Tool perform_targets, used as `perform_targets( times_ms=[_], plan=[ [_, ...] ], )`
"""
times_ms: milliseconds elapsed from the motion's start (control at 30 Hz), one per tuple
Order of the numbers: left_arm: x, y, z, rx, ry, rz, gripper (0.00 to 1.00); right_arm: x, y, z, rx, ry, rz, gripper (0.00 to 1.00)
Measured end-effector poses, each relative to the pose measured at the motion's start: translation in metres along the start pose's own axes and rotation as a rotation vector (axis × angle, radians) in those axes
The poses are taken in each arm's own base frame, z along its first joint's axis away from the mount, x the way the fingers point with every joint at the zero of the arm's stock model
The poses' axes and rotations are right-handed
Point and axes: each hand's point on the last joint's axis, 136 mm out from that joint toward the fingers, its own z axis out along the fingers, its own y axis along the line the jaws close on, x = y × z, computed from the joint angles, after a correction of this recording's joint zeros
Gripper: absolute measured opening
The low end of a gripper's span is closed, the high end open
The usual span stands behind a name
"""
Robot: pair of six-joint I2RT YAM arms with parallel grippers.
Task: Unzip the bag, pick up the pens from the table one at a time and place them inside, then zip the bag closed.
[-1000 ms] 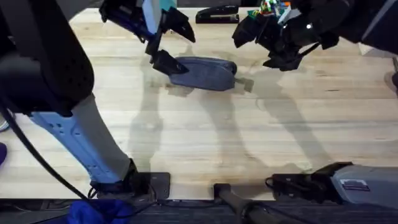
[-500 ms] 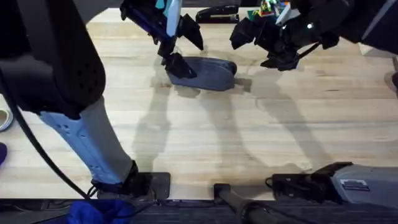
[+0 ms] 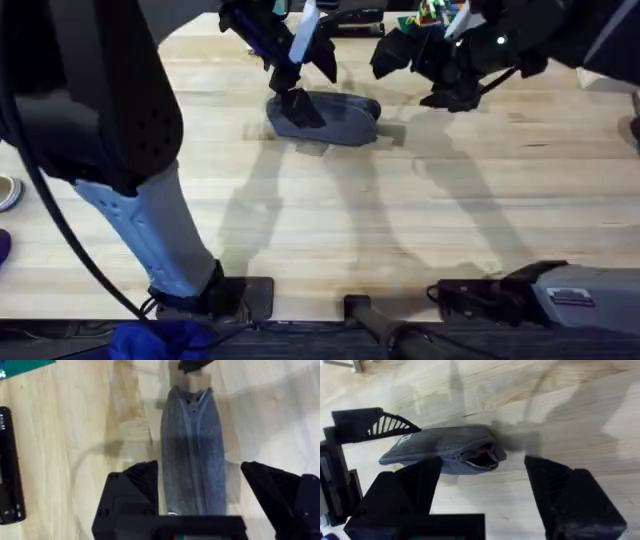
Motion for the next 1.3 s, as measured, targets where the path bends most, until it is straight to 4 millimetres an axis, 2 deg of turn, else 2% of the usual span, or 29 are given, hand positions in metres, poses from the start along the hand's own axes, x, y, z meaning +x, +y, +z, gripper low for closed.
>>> perform_targets(
  times_ms=[200, 500, 567, 733, 900, 1100, 1167, 1300],
  plan=[
    [0.002, 0.004, 0.000, -0.013, 0.009, 0.006, 0.995, -0.002, 0.000, 0.000, -0.004, -0.007, 0.001, 0.995],
    [0.018, 0.005, 0.018, 0.026, 0.013, -0.029, 0.995, -0.004, 0.002, 0.000, -0.010, -0.013, 0.000, 0.996],
    [0.018, 0.005, 0.019, 0.027, 0.013, -0.030, 0.964, -0.004, 0.002, 0.000, -0.012, -0.015, 0.000, 0.996],
    [0.018, 0.005, 0.019, 0.027, 0.013, -0.031, 0.790, -0.004, 0.002, 0.000, -0.012, -0.015, 0.000, 0.996],
    [0.017, 0.006, 0.019, 0.022, 0.008, -0.029, 0.545, -0.004, 0.002, 0.000, -0.012, -0.015, 0.000, 0.996],
    [0.016, 0.007, 0.019, 0.019, 0.001, -0.031, 0.093, -0.004, 0.003, 0.000, -0.012, -0.016, 0.000, 0.996],
    [0.016, 0.007, 0.019, 0.019, 0.001, -0.032, 0.049, -0.004, 0.002, 0.000, -0.012, -0.015, 0.000, 0.996],
    [0.016, 0.007, 0.018, 0.018, -0.002, -0.033, 0.046, -0.001, 0.005, 0.000, -0.028, 0.005, -0.013, 0.996]
  ],
)
